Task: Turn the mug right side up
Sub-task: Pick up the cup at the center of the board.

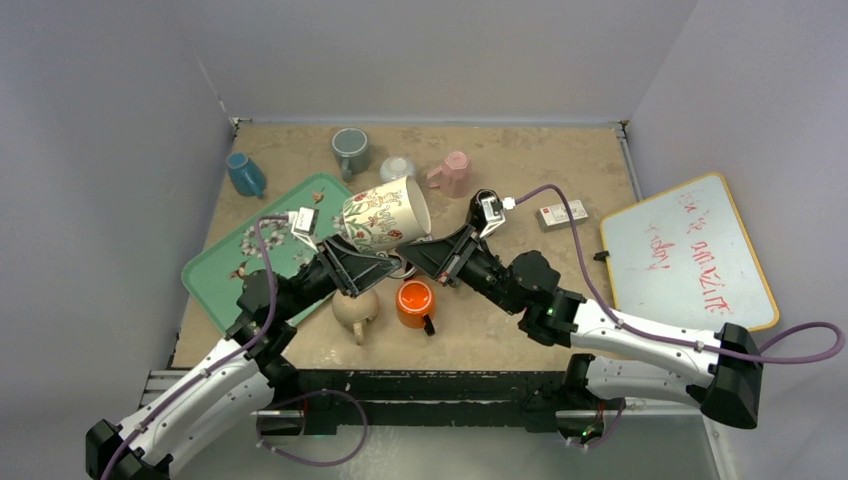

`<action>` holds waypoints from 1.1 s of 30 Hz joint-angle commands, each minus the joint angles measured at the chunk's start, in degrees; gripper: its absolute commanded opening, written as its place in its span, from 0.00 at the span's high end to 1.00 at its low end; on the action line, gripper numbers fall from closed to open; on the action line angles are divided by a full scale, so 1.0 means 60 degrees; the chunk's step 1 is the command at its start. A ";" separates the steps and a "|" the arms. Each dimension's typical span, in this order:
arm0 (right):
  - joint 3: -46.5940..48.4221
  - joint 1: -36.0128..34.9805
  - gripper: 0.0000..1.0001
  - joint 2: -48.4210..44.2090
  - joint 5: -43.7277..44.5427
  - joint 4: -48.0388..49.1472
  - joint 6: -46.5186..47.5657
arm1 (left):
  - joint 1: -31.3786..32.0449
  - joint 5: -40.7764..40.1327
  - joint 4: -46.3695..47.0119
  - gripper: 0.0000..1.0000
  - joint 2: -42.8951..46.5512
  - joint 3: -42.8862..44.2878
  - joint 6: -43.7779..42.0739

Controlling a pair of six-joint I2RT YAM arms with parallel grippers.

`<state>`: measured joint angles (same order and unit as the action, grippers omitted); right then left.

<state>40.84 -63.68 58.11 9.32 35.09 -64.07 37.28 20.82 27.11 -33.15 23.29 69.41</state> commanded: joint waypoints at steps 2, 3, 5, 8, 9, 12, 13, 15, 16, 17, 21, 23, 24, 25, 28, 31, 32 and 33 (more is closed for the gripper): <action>0.0167 -0.0013 1.00 -0.0319 -0.0872 0.1824 -0.0351 | 0.0044 0.0255 0.1113 0.38 -0.0177 0.0093 -0.0038; 0.0152 -0.0020 1.00 -0.0296 -0.0952 0.1722 -0.0378 | 0.0042 0.0328 0.1114 0.39 -0.0234 0.0115 -0.0039; 0.0113 -0.0021 1.00 -0.0264 -0.1058 0.1744 -0.0414 | 0.0042 0.0459 0.1246 0.41 -0.0292 0.0123 -0.0041; 0.0068 -0.0021 1.00 -0.0133 -0.1311 0.1802 -0.0525 | 0.0044 0.0534 0.1606 0.42 -0.0330 0.0079 0.0056; 0.0033 -0.0021 1.00 -0.0110 -0.1351 0.1809 -0.0538 | 0.0053 0.0530 0.1736 0.43 -0.0314 0.0051 0.0115; -0.0181 -0.0021 1.00 -0.0090 -0.1366 0.1825 -0.0626 | 0.0045 0.0473 0.2116 0.46 -0.0262 -0.0074 0.0339; -0.0284 -0.0018 1.00 -0.0090 -0.1353 0.1851 -0.0675 | 0.0044 0.0471 0.2243 0.47 -0.0240 -0.0107 0.0398; -0.0486 -0.0021 1.00 -0.0062 -0.1336 0.1884 -0.0787 | 0.0043 0.0478 0.2424 0.49 -0.0200 -0.0176 0.0516; -0.0580 -0.0021 1.00 -0.0050 -0.1321 0.1908 -0.0867 | 0.0044 0.0521 0.2542 0.50 -0.0188 -0.0232 0.0580; -0.0658 -0.0014 1.00 -0.0035 -0.1299 0.1978 -0.0910 | 0.0044 0.0534 0.2646 0.50 -0.0172 -0.0289 0.0631; -0.0757 -0.0021 1.00 0.0018 -0.1275 0.2072 -0.0959 | 0.0046 0.0643 0.2871 0.48 -0.0115 -0.0463 0.0771; -0.0722 -0.0020 1.00 0.0062 -0.1303 0.2023 -0.0953 | 0.0043 0.0623 0.2789 0.42 -0.0087 -0.0482 0.0814; -0.0690 -0.0021 1.00 0.0081 -0.1325 0.2006 -0.0956 | 0.0044 0.0589 0.2778 0.41 -0.0064 -0.0507 0.0851; -0.0683 -0.0021 1.00 0.0106 -0.1333 0.1980 -0.0948 | 0.0042 0.0544 0.2795 0.42 -0.0050 -0.0532 0.0890; -0.0683 -0.0021 1.00 0.0180 -0.1360 0.1907 -0.0945 | 0.0043 0.0287 0.2920 0.51 0.0040 -0.0620 0.1010; -0.0804 -0.0021 1.00 0.0189 -0.1340 0.1879 -0.1013 | 0.0044 0.0040 0.2891 0.65 0.0194 -0.0659 0.1028; -0.0845 -0.0021 1.00 0.0178 -0.1302 0.1874 -0.1013 | 0.0042 0.0008 0.2803 0.71 0.0244 -0.0646 0.0975; -0.0909 -0.0014 1.00 0.0140 -0.1260 0.1846 -0.1013 | 0.0042 -0.0021 0.2666 0.75 0.0294 -0.0637 0.0915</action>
<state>35.86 -63.20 59.75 4.43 41.19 -70.72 37.41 23.49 36.69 -33.32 18.65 75.37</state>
